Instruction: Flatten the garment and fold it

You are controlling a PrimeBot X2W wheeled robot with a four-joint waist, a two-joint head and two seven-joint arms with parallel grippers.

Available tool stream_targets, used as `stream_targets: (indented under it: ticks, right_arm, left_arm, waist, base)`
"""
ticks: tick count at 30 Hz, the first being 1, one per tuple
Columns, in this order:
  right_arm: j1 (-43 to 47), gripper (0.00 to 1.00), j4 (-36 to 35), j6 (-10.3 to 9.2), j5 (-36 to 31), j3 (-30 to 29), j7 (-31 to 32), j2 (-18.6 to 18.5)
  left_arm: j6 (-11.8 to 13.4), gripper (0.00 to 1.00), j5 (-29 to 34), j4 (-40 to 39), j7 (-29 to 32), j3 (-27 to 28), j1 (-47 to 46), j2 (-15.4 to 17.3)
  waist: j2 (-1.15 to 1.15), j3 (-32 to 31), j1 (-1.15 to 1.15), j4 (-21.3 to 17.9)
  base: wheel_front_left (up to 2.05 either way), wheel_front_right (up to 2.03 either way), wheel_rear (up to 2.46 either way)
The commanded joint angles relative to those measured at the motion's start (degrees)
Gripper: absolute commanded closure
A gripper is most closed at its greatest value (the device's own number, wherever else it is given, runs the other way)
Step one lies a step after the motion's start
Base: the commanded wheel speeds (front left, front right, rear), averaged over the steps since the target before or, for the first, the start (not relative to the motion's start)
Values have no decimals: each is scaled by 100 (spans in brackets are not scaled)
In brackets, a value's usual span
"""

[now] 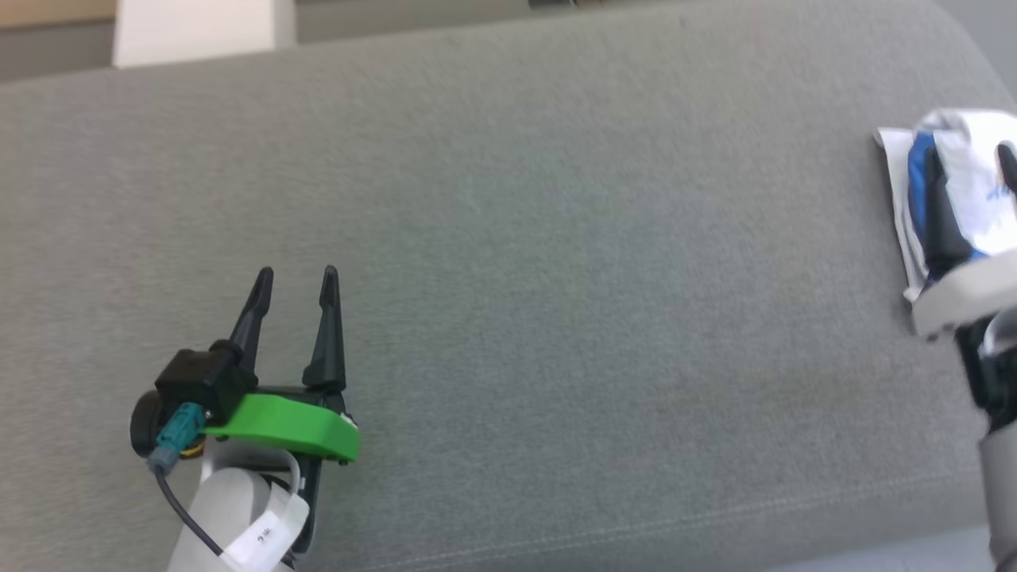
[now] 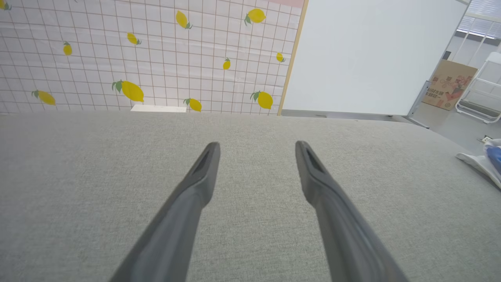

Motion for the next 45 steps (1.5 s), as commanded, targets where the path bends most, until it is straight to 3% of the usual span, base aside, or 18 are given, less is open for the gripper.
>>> stream_targets:
  ticks: [1, 6, 11, 25, 43, 44, 45]
  right_arm:
    - [285, 0, -268, -11, 147, 121, -83, 46]
    - [1156, 0, -1226, -11, 385, 375, -318, 288]
    - [1764, 0, -1679, -11, 288, 503, -420, 533]
    - [2713, 0, -1842, -11, -91, 486, -506, 1107]
    - [2871, 0, -1988, -11, -99, 363, -386, 1261]
    - [2804, 100, -1954, -1, -77, 361, -384, 1244]
    - [2804, 100, -1950, -1, -78, 361, -383, 1243]
  left_arm:
    - [25, 0, -51, 40, -42, 7, 73, -36]
    - [102, 0, 29, 138, -42, 16, 160, -124]
    - [150, 0, 97, 233, -43, 35, 306, -185]
    - [247, 0, 135, 401, -43, -25, 621, -278]
    - [301, 0, 93, 457, -43, -38, 652, -293]
    - [261, 100, 107, 436, 6, -33, 595, -266]
    - [260, 100, 109, 434, 15, -30, 593, -266]
  waist:
    - [0, -611, 0, 510]
    - [0, -811, 0, 731]
    - [0, -969, 0, 868]
    - [0, -1184, 0, 1097]
    - [0, -1147, 0, 1128]
    - [0, -1145, 0, 1128]
    - [0, -1144, 0, 1128]
  base:
    - [0, 0, 0]
    - [0, 0, 0]
    - [0, 0, 0]
    - [0, 0, 0]
    - [0, 0, 0]
    - [0, 0, 0]
    - [0, 0, 0]
